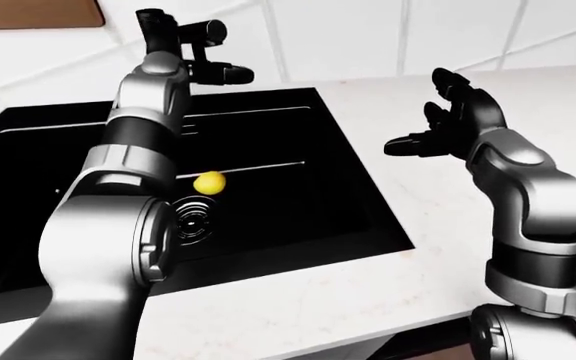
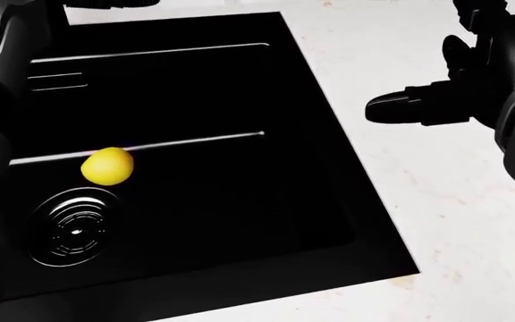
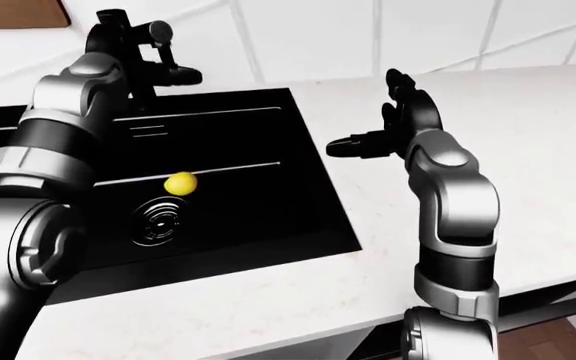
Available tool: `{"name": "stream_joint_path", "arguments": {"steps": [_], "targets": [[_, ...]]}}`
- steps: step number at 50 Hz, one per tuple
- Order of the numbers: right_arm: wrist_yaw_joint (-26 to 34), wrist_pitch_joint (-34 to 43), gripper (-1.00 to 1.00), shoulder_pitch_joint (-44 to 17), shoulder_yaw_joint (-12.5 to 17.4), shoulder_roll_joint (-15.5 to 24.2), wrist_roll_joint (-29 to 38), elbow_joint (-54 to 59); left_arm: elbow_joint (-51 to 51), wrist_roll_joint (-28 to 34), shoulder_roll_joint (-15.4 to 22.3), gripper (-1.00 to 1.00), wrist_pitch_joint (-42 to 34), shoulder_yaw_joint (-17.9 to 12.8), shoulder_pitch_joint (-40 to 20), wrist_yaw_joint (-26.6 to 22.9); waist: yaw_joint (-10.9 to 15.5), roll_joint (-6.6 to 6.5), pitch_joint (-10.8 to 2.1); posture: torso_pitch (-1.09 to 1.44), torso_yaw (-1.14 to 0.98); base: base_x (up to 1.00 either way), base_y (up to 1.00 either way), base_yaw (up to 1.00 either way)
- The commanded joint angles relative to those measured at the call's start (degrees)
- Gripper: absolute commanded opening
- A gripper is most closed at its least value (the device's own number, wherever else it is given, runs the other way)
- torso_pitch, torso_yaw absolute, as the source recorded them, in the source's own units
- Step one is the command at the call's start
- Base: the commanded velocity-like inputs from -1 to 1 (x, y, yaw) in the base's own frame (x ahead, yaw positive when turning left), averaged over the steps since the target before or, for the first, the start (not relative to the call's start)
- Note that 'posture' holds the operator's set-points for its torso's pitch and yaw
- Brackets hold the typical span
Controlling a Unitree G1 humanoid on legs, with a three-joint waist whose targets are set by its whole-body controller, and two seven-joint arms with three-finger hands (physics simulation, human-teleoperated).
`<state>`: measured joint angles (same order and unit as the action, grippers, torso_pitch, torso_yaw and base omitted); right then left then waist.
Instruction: Turn the sink spout to the right.
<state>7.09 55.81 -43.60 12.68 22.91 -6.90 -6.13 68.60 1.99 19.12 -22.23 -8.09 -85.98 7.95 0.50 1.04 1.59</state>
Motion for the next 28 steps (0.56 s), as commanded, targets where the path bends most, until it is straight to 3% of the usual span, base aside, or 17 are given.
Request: {"name": "stream_joint_path", "arguments": {"steps": [1,28], "targets": [[-0.2,-1.4,1.00,-2.0,0.7,0.8,0.1,-2.1,-2.0,0.2,0.2,1.00,1.5,0.1,-2.1,0.0,-0.1,0.08,-1.76,0.00,0.00,0.00,0.00,0.00],[-0.2,-1.0,1.00,-1.5,1.1,1.2,-0.2,-3.1,-4.0,0.8,-3.2,1.00,-0.3,1.2,-3.3,0.7,0.0,0.40,-1.65,0.00,0.00,0.00,0.00,0.00]]}}
